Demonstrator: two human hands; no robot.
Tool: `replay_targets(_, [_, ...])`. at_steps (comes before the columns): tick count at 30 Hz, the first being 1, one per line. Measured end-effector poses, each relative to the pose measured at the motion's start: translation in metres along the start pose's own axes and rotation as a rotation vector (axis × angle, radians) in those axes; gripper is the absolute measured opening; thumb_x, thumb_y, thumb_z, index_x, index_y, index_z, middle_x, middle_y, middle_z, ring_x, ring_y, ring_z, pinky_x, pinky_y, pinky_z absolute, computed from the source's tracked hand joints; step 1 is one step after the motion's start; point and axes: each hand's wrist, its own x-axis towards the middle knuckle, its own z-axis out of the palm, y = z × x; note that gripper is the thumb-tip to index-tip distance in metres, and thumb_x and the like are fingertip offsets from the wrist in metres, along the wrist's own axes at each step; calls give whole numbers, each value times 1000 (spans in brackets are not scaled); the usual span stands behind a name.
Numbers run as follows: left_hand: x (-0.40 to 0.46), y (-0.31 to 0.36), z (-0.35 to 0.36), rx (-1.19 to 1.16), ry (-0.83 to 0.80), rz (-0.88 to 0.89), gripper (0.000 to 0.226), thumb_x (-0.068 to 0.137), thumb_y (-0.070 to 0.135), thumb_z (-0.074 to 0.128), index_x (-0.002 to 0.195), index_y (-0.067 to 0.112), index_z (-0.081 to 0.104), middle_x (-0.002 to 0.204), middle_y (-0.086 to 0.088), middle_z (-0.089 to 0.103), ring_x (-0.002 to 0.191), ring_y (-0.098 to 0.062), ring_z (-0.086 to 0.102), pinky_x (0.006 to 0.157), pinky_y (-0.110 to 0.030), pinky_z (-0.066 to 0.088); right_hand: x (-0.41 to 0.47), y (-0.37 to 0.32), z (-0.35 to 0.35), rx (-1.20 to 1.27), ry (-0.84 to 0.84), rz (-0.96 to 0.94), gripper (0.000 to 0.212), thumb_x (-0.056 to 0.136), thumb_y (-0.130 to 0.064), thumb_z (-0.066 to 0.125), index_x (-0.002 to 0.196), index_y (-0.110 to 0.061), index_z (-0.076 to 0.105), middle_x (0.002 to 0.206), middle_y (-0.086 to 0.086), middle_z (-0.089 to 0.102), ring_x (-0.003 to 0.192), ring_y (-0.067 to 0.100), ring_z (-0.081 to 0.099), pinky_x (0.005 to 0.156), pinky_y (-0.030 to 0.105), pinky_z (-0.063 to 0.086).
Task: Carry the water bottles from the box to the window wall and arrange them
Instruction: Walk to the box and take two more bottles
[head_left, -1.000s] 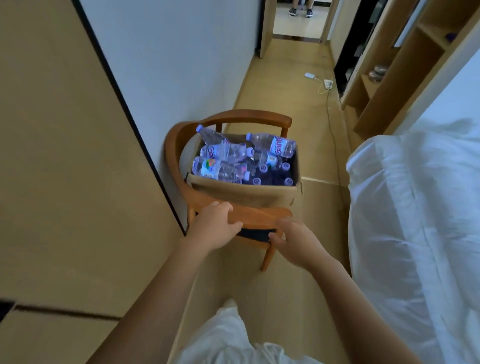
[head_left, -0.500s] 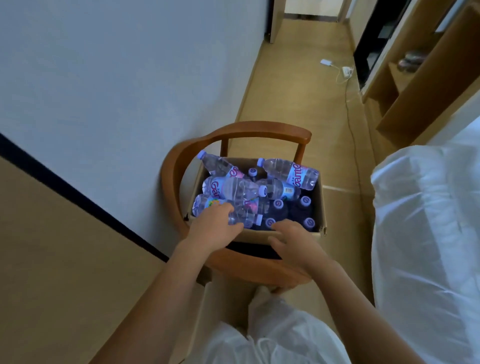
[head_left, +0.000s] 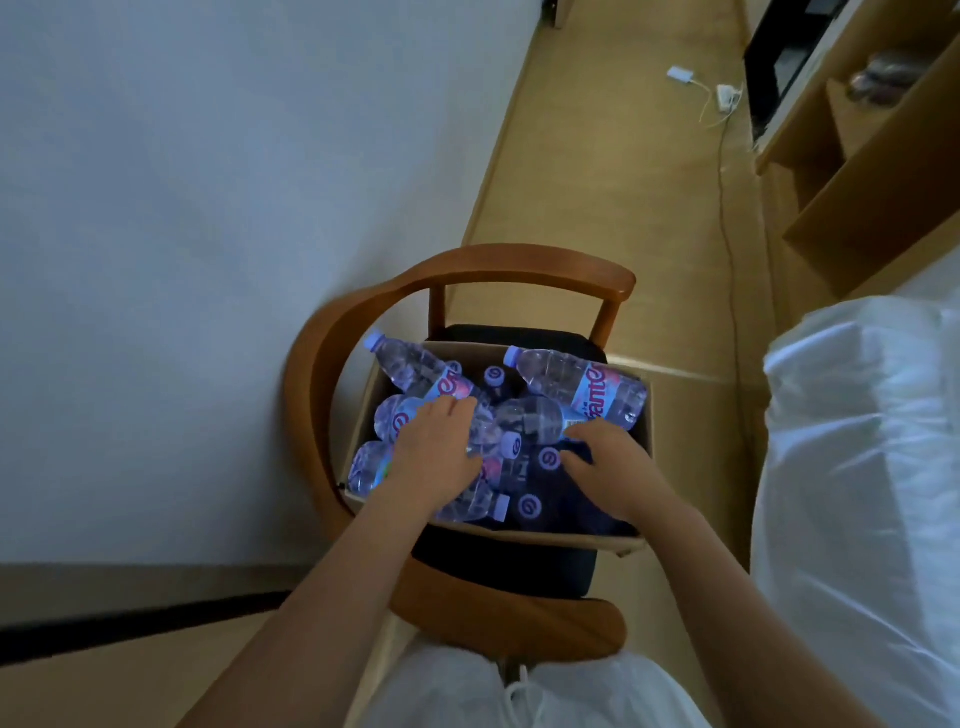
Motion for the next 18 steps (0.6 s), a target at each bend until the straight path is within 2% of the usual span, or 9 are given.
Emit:
replay_targets(2, [14, -2, 3, 44, -26, 47, 71, 87, 36, 62, 145, 16, 27, 143, -7, 35, 129, -27, 34, 98, -37, 37, 11, 5, -2, -6, 18, 20, 38, 93, -28, 52, 127, -11, 52, 129, 8, 50, 118, 24, 45, 96, 32, 37])
replay_targets(5, [33, -9, 10, 103, -105, 104, 74, 85, 37, 63, 145, 16, 26, 144, -7, 33, 132, -27, 31, 102, -37, 34, 29, 8, -4, -20, 77, 40, 45, 93, -26, 52, 134, -9, 44, 137, 8, 42, 126, 25, 35, 102, 31, 31])
replay_targets(11, [56, -19, 27, 231, -282, 164, 76, 83, 38, 65, 144, 18, 25, 144, -5, 33, 134, -26, 28, 109, -44, 25, 70, 15, -12, -111, 110, 14, 45, 92, -23, 53, 134, -8, 44, 139, 9, 42, 130, 25, 33, 107, 33, 27])
replay_targets(15, [66, -24, 32, 240, -332, 162, 80, 80, 41, 68, 144, 20, 25, 142, -4, 33, 135, -27, 26, 113, -52, 16, 93, 20, -7, -168, 98, 4, 51, 90, -25, 56, 136, -10, 42, 140, 8, 41, 131, 24, 32, 109, 34, 26])
replay_targets(18, [68, -28, 34, 220, -323, 173, 77, 78, 42, 69, 141, 21, 29, 139, -4, 35, 132, -28, 28, 113, -51, 15, 105, 24, 0, -195, 79, 16, 54, 90, -27, 57, 137, -9, 40, 140, 9, 40, 131, 26, 31, 109, 35, 26])
